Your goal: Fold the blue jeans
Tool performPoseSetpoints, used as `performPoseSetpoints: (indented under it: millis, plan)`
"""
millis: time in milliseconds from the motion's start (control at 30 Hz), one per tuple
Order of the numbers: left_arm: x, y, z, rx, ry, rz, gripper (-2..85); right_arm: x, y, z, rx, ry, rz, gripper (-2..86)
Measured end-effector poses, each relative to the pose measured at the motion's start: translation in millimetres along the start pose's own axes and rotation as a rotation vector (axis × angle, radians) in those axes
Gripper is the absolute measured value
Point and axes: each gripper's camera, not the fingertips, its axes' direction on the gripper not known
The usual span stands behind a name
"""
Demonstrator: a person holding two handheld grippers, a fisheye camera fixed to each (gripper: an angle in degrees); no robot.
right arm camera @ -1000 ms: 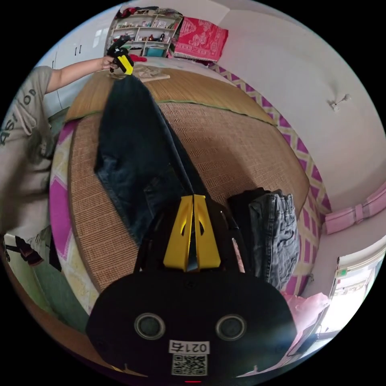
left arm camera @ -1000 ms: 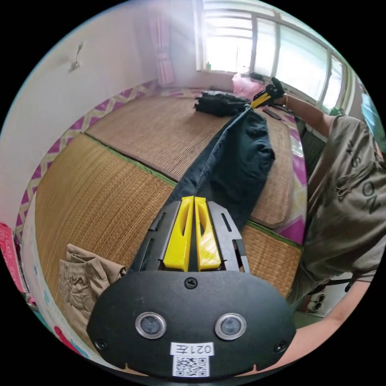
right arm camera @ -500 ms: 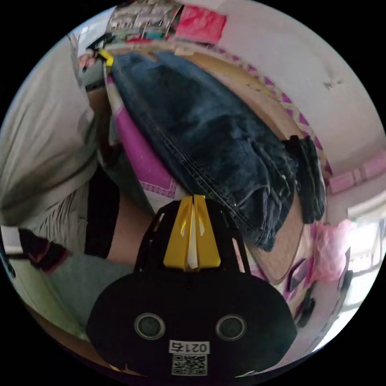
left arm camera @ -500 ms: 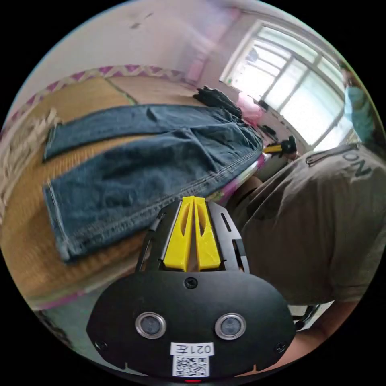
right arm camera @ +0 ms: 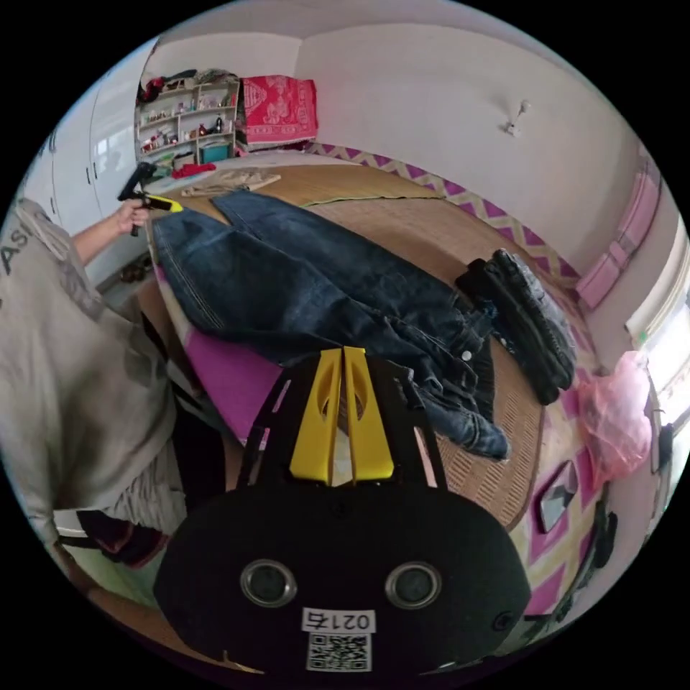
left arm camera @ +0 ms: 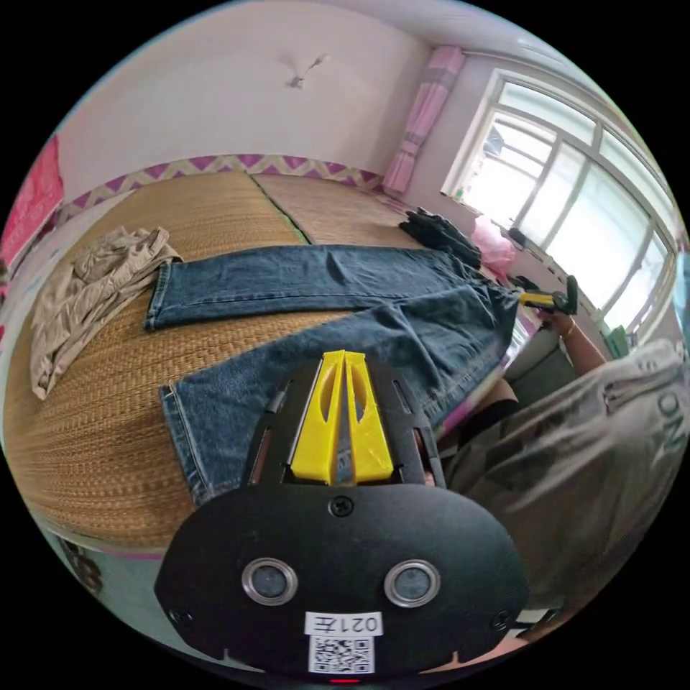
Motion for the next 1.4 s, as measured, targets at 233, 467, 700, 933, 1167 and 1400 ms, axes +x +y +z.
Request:
performPoseSetpoints:
  millis: [233, 467, 700, 933, 1167, 1400]
  plan:
    - [-15, -43, 17, -0.085, 0.084, -0.018, -1.0, 31, 32, -109, 0.138, -0.136, -0.023, -1.0]
    - [17, -118, 33, -0.083, 0.025, 0.093, -1.0, 38, -13, -38, 0.020, 0.151, 0.079, -1.0]
    - [-24, -163, 119, -0.361, -0.019, 0.002, -0.9, 53, -17, 70, -0.336, 0.293, 0.167, -1.0]
    - [-62, -111, 51, -0.250, 0.116, -0.101, -0.9, 47, 61, 42, -0.162, 0.327, 0.290, -1.0]
    - [-26, -54, -61, -0.007, 0.126, -0.019, -0.9, 32, 126, 17, -0.150, 0.144, 0.435, -0.7]
    - [-41, 36, -132, 0.070, 0.236, -0.177, 0.6, 25, 244, -62, 0.056, 0.258, 0.731, 5.5]
